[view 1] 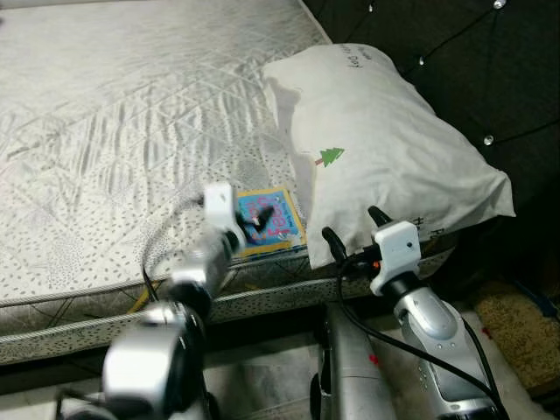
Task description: Clean up the room
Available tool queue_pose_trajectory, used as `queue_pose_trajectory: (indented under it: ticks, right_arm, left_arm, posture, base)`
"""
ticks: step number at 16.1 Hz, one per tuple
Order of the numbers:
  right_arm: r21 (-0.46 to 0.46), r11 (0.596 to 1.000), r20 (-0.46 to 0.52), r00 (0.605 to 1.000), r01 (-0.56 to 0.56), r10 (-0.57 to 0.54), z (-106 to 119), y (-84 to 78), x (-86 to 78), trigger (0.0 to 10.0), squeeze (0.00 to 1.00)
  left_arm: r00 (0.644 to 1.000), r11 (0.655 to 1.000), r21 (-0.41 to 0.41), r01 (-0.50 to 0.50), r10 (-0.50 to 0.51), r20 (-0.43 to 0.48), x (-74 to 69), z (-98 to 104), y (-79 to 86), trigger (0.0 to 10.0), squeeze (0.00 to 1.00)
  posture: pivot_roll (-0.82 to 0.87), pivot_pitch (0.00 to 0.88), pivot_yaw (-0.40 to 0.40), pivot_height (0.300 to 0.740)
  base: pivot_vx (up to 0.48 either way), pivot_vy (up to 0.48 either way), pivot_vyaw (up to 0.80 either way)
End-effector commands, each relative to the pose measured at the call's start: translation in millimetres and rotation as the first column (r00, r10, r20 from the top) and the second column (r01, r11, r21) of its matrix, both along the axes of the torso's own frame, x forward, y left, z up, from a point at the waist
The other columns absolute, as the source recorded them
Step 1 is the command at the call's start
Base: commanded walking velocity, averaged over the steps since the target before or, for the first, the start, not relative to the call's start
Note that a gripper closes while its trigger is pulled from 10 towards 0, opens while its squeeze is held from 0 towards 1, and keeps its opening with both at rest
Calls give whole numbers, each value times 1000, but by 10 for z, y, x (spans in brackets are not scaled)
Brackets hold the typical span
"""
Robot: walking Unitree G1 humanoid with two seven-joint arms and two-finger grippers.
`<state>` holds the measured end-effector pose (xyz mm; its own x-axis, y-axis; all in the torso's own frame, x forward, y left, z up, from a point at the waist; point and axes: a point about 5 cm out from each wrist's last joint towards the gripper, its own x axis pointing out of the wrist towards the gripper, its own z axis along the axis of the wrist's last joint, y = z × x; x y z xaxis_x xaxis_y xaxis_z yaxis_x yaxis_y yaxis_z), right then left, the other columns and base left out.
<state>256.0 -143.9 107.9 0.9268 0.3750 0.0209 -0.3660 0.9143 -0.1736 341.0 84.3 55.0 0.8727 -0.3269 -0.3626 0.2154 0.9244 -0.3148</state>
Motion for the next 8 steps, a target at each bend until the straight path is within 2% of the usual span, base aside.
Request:
queue_pose_trajectory:
  ticks: [1,3,5,6,7,8]
  right_arm:
    - [-5,1000,2,1000,-7,7,-9,20,19,10000,0]
    - [1,1000,7,1000,-13,13,-4,50,52,10000,0]
    - [2,1000,12,1000,-29,29,-5,96,75,10000,0]
    - [1,999,17,999,-39,39,-1,121,91,10000,0]
    - [1,999,18,999,-41,41,0,126,97,10000,0]
    - [2,999,21,999,-44,44,-5,134,116,10000,0]
  left_arm:
    - [1000,1000,13,15,-15,-27,-70,-49,-100,10000,1000]
    - [999,1000,7,-8,9,-44,-212,-131,-203,10000,1000]
    - [998,999,44,27,-24,-61,-325,-203,-257,10000,1000]
    - [1000,994,110,25,-24,-12,-337,-162,-224,10000,1000]
    - [1000,992,128,21,-22,11,-330,-134,-201,10000,1000]
    - [1000,983,185,12,-17,25,-360,-76,-119,10000,1000]
  posture:
    - [-153,47,-15,527]
    - [-140,46,-17,527]
    - [-129,44,-20,527]
    - [-125,42,-20,527]
    - [-119,40,-20,527]
    - [-114,38,-19,527]
  base:
    - [0,0,0]
    - [0,0,0]
    - [0,0,0]
    - [0,0,0]
    - [0,0,0]
    - [0,0,0]
